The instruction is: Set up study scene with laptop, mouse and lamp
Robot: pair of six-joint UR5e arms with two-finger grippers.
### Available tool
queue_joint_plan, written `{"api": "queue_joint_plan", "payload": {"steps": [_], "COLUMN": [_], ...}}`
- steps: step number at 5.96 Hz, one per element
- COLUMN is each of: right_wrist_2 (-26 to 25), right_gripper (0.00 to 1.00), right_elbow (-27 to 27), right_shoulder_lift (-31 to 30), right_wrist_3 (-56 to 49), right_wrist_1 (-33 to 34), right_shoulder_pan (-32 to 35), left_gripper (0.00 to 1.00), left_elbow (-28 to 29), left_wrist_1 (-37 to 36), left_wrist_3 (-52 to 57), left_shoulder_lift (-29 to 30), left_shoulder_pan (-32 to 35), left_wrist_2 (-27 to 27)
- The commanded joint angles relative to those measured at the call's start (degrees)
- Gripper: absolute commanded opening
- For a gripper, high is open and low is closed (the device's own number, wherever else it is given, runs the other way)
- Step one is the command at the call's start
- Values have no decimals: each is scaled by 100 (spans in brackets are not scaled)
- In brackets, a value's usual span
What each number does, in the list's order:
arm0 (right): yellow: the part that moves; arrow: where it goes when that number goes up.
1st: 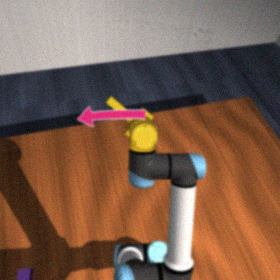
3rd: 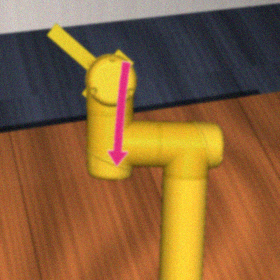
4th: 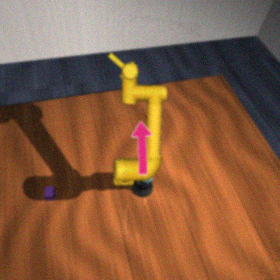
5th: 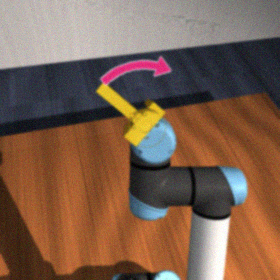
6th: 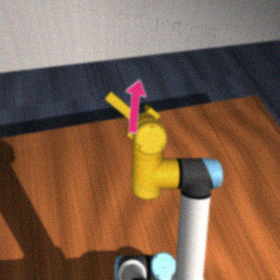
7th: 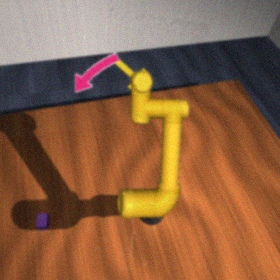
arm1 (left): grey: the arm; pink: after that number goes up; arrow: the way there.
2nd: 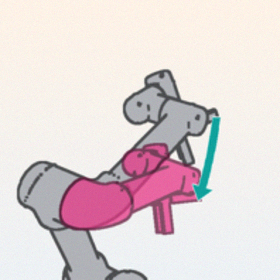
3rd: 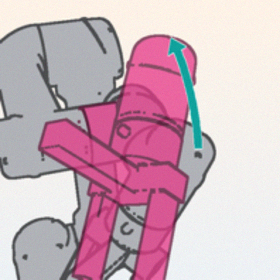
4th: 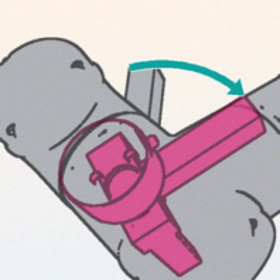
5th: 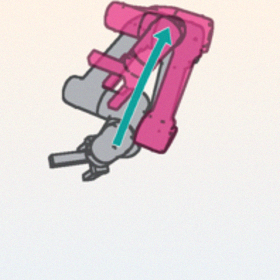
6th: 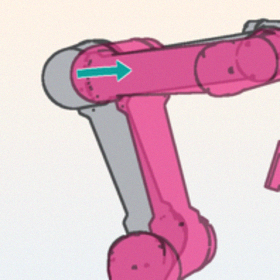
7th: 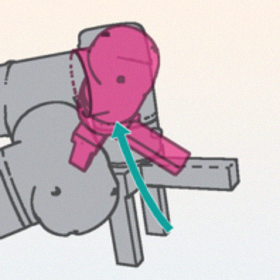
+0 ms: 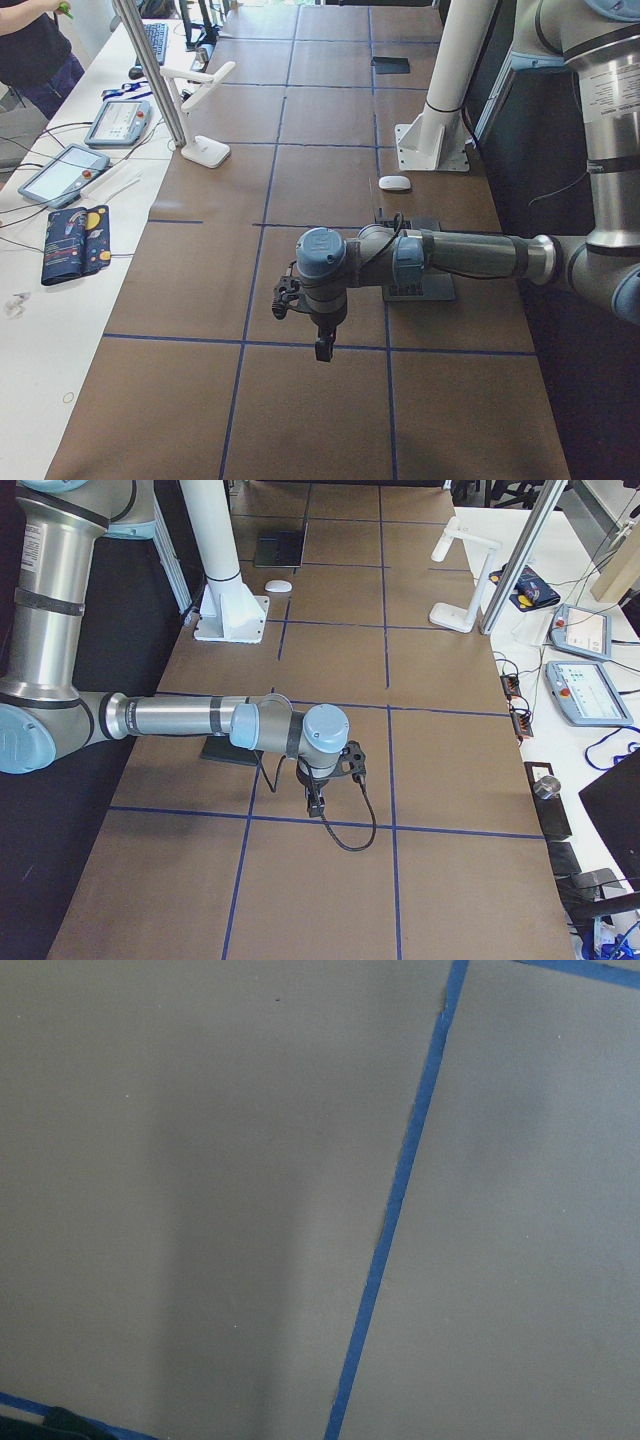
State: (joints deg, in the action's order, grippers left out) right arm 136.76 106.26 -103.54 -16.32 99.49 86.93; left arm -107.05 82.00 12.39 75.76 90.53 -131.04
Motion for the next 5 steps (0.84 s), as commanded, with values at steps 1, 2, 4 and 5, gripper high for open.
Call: {"api": "queue_joint_plan", "payload": {"steps": [1, 2, 4, 5], "right_wrist_2": [0, 0, 0, 0], "right_gripper": [100, 100, 100, 100], "right_elbow": [0, 0, 27, 35], "right_shoulder_lift": [0, 0, 9, 9], "right_wrist_3": [6, 6, 6, 6], "right_wrist_1": [0, 0, 0, 0], "right_shoulder_pan": [0, 0, 0, 0], "left_gripper": [100, 100, 100, 100], "left_elbow": [-35, -53, -184, -185], "left_wrist_1": [-26, -26, 18, 244], "left_wrist_3": [0, 0, -52, -53], "left_shoulder_lift": [-17, -18, 96, 297], "left_shoulder_pan": [0, -9, -26, -35], "left_wrist_2": [-9, 0, 9, 9]}}
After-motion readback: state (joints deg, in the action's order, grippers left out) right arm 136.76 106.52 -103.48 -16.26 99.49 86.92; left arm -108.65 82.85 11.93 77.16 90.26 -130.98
